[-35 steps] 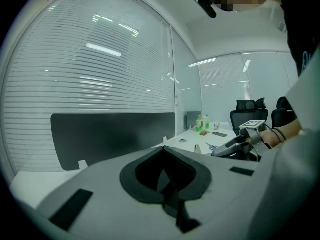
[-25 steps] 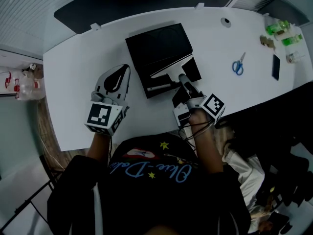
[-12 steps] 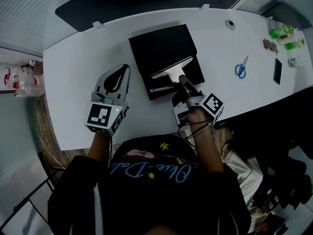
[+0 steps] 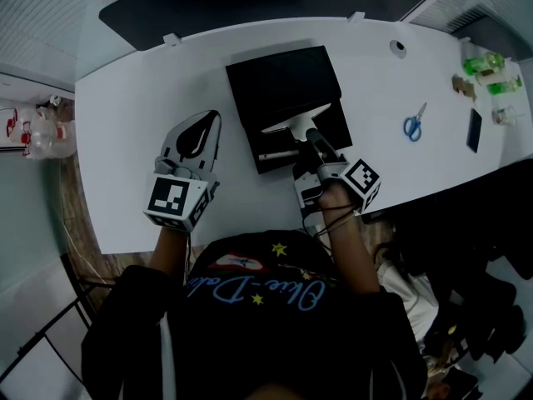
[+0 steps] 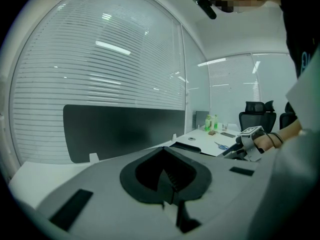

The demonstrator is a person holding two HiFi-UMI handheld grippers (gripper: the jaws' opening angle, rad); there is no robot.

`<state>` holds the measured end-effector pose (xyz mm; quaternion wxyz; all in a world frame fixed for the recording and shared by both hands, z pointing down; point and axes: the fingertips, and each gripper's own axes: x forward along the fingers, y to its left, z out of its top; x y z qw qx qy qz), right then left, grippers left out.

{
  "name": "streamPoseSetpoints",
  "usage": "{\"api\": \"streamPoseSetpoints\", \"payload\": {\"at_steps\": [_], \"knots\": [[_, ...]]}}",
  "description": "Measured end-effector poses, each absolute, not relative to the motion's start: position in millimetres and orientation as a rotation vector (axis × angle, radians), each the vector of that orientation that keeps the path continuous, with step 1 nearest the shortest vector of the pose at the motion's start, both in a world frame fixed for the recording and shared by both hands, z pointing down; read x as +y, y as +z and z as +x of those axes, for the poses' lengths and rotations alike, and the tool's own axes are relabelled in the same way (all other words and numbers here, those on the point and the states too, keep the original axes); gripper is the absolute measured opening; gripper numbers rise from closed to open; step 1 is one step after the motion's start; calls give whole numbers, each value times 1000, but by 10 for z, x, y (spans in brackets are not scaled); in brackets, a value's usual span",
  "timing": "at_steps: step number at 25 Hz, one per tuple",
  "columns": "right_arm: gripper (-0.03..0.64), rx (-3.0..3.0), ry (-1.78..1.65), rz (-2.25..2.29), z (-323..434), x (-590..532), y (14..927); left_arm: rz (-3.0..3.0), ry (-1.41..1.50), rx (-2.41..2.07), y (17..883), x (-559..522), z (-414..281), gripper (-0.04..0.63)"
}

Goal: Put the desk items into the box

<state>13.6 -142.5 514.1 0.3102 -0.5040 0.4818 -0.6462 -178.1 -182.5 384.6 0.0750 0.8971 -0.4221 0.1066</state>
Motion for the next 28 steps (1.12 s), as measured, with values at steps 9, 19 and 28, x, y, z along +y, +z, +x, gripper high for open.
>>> {"api": "streamPoseSetpoints", "payload": {"at_steps": [9,19,28], "knots": [[37,1240,-1706,-1378,154,-1497,5142,2661,309,-1295,3875,-1856,-1847,9],[58,1278,-1669,-1435,201,-1522,5078,2655,354,-1291,3885,-1820,-1848,9],[103,1264,-1674,-1450,214,-1448,5066,2691,311,-1267,3843,-1793,-1789,9]]}}
